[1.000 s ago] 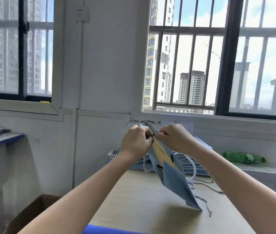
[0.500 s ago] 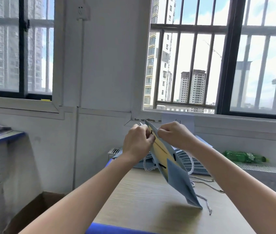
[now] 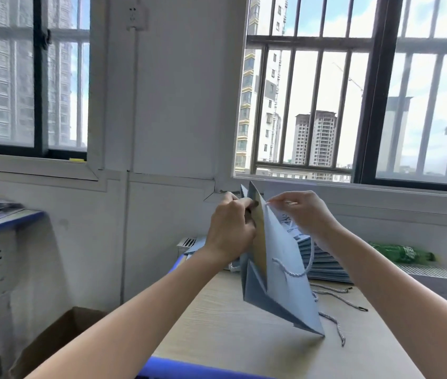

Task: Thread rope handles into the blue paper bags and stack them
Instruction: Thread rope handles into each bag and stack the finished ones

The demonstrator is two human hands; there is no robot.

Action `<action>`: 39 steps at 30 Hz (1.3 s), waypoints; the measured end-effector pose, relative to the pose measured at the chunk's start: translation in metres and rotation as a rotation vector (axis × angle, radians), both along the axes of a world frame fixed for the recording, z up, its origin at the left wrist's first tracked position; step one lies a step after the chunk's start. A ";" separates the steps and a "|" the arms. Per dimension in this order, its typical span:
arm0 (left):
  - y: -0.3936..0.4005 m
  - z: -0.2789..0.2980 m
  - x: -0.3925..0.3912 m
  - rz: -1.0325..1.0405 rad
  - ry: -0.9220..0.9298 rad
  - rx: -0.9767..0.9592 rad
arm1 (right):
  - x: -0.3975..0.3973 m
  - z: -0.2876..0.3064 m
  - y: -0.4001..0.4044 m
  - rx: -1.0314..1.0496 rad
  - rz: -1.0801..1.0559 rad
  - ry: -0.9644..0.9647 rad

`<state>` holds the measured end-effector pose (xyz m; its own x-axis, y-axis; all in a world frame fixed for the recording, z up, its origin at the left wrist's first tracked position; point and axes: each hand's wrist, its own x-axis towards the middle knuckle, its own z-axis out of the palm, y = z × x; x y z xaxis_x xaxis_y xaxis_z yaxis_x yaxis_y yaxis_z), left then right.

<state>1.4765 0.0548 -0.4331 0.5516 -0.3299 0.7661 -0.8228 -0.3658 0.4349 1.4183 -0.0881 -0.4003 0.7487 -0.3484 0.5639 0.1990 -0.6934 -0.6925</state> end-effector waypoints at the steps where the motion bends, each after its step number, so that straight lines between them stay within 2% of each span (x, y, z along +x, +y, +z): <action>1: 0.000 0.000 0.001 -0.013 -0.001 -0.014 | 0.002 0.001 -0.004 0.003 -0.024 -0.015; 9: -0.002 -0.002 0.008 -0.093 -0.025 -0.156 | 0.000 -0.002 -0.022 0.055 -0.105 0.000; 11: -0.001 0.002 0.011 -0.113 0.084 -0.233 | -0.001 -0.001 -0.026 0.065 -0.113 -0.001; 14: 0.004 0.016 0.023 -0.136 0.350 -0.372 | -0.003 0.002 -0.030 0.059 -0.123 0.001; 17: 0.008 0.033 0.045 -0.117 0.480 -0.432 | -0.004 0.005 -0.034 0.037 -0.165 -0.017; 19: 0.013 0.042 0.057 -0.123 0.506 -0.372 | -0.003 0.003 -0.039 0.016 -0.184 -0.009; 23: 0.042 0.037 0.077 -0.080 0.572 -0.068 | -0.001 -0.016 -0.057 -0.041 -0.273 0.089; 27: 0.069 0.027 0.088 -0.027 0.541 0.110 | -0.003 -0.035 -0.075 0.023 -0.307 0.131; 31: 0.064 0.024 0.087 -0.014 0.549 0.099 | 0.005 -0.037 -0.074 0.024 -0.302 0.145; 35: 0.046 0.003 0.094 0.041 0.691 -0.104 | 0.010 -0.048 -0.071 -0.012 -0.318 0.164; 39: 0.030 -0.020 0.094 0.047 0.766 -0.072 | 0.014 -0.065 -0.071 -0.052 -0.377 0.195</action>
